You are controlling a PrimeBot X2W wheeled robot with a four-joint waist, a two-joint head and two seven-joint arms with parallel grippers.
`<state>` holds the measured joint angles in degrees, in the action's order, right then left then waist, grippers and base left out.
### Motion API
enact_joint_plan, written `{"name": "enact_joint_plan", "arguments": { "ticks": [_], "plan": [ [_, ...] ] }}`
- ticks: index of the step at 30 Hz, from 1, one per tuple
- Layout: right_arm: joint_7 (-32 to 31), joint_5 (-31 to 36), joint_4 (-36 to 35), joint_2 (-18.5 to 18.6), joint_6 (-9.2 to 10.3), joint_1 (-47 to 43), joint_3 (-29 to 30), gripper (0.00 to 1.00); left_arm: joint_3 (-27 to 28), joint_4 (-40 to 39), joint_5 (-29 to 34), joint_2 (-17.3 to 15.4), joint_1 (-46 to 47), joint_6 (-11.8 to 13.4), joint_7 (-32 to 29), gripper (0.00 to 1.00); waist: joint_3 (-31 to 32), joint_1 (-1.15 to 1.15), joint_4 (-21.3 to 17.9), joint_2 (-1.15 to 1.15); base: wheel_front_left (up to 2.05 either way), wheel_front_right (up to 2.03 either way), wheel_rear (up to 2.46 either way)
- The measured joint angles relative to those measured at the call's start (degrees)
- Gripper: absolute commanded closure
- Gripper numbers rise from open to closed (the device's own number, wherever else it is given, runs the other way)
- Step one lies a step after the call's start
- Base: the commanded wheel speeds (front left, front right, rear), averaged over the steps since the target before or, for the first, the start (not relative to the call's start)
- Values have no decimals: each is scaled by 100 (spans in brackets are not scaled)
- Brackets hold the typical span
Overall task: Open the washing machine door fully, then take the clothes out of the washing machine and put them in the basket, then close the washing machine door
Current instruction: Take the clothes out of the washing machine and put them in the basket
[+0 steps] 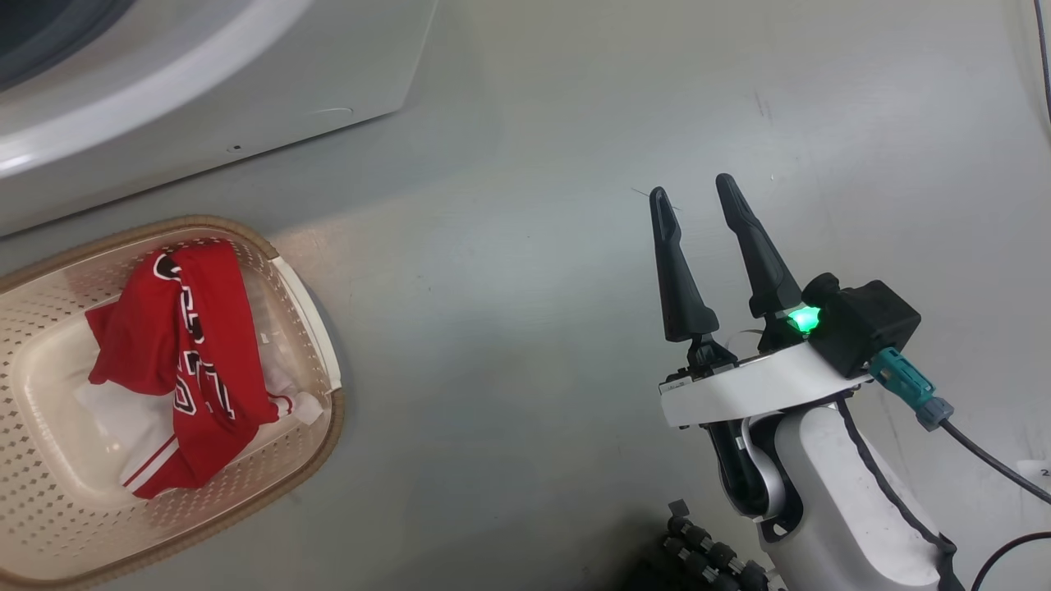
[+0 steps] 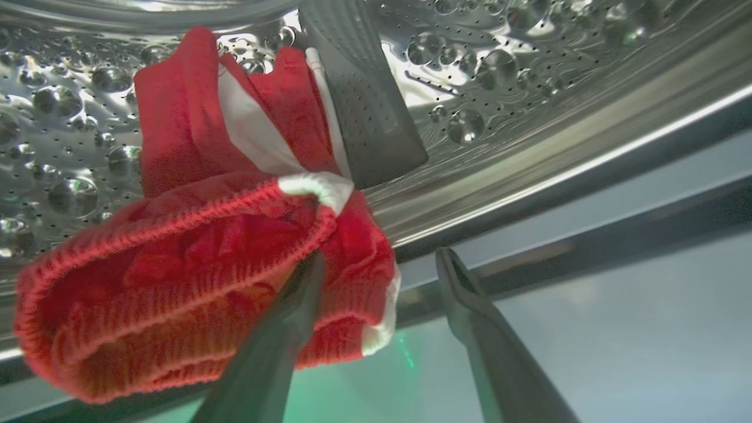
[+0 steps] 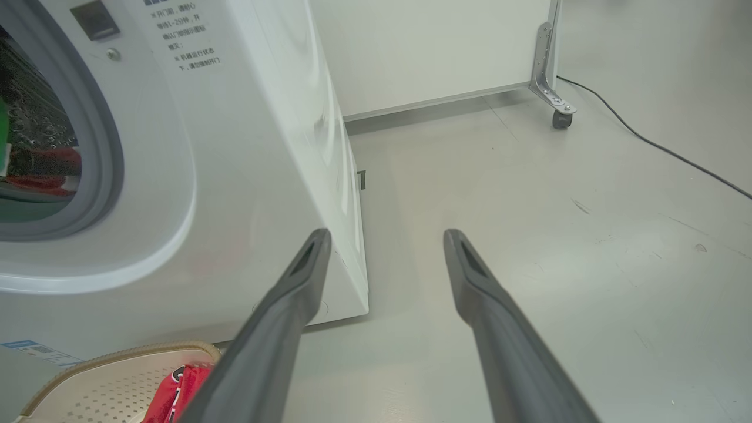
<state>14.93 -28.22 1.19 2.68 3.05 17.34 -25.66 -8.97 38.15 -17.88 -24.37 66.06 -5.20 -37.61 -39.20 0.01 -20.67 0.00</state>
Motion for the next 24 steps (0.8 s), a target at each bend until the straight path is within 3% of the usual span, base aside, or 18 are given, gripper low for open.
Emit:
{"name": "enact_joint_plan", "arguments": {
  "ticks": [7, 8, 10, 11, 12, 13, 24],
  "plan": [
    [0, -48, 0, -1, 8, 26, -59, 0, 43, 193, 159, -183, 84, 197, -98, 0, -65, 0, -52, 0, 0, 0, 0],
    [0, -51, 0, -2, 8, 32, -65, 0, 57, 214, 159, -188, 91, 197, -99, 7, -73, 0, -57, 0, 0, 0, 0],
    [0, -52, 0, -2, 12, 48, -71, 0, 79, 240, 159, -188, 101, 247, -99, 50, -89, 0, -64, 0, 0, 0, 0],
    [0, -53, 0, -2, 13, 60, -76, 0, 87, 246, 158, -188, 110, 247, -99, 62, -95, 0, -67, 0, 0, 0, 0],
    [0, -53, 0, -2, 13, 81, -80, 0, 88, 264, 158, -188, 124, 248, -100, 85, -101, 0, -70, 0, 0, 0, 0],
    [0, -54, 0, -1, 13, 103, -80, 0, 88, 279, 158, -189, 139, 258, -112, 100, -107, 0, -72, 0, 0, 0, 0],
    [0, -42, 20, -1, 20, 160, -25, 0, 42, 398, 156, -127, 175, 253, 234, 100, -69, -1, 19, 0, 0, 0, 0]
  ]
}}
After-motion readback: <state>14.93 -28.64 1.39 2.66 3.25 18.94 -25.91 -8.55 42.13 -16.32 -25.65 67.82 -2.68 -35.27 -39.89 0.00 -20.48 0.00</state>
